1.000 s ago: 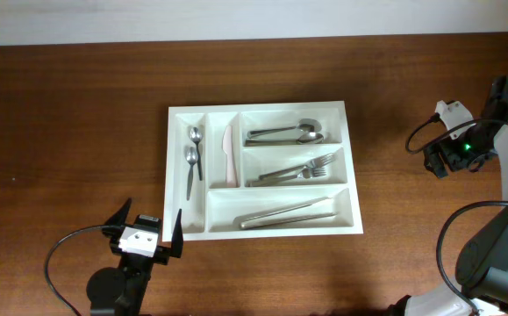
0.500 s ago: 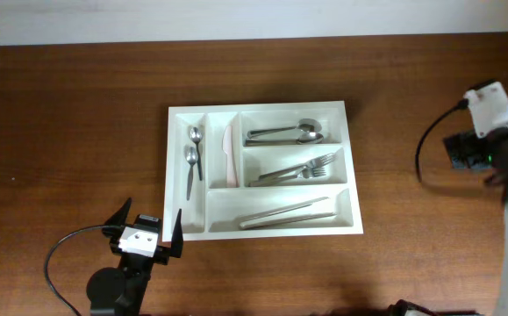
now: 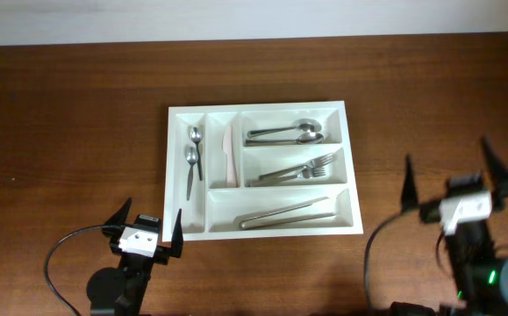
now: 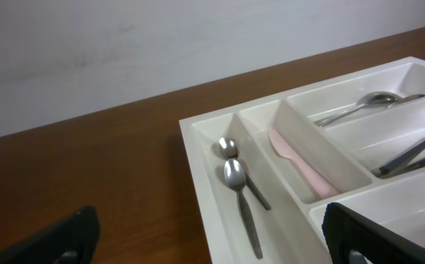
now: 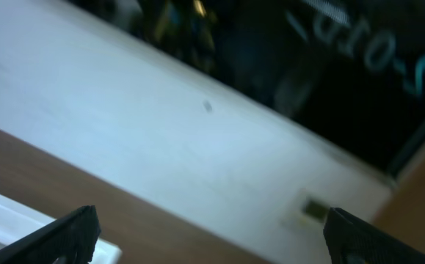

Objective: Pack container

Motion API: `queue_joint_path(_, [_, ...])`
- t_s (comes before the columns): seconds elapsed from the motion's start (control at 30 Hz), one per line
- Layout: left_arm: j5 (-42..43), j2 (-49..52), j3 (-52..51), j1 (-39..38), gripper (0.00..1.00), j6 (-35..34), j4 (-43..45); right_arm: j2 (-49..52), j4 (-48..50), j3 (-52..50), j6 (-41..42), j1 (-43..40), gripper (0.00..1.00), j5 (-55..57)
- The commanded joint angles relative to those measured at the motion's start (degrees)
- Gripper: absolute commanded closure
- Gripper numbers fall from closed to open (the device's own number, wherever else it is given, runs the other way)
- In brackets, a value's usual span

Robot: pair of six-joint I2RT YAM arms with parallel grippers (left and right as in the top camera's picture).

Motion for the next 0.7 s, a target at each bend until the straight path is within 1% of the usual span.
queue_joint_path(0.0, [-0.42, -0.55, -0.46, 0.24, 0.01, 0.94, 0.2, -7.69, 0.42, -4.17, 1.95, 4.66, 0.01, -1.16])
queue_joint_path(0.1, [-0.42, -0.55, -0.46, 0.24, 0.01, 0.94, 0.2, -13.22, 0.61, -6.71, 1.97, 7.23, 0.01, -1.18])
queue_joint_path(0.3, [-0.42, -0.55, -0.46, 0.24, 0.01, 0.94, 0.2, -20.09, 2.84, -10.03, 3.5, 10.25, 0.01, -1.75])
queue_joint_path(0.53, [-0.39, -0.55, -0.46, 0.24, 0.01, 0.94, 0.2, -21.4, 7.72, -14.53, 3.67, 12.59, 0.01, 0.02])
queue_joint_path(0.67, [-0.39, -0.55, -0.46, 0.24, 0.01, 0.92, 0.2, -21.4, 15.15, -20.37, 3.69, 12.76, 0.01, 3.15])
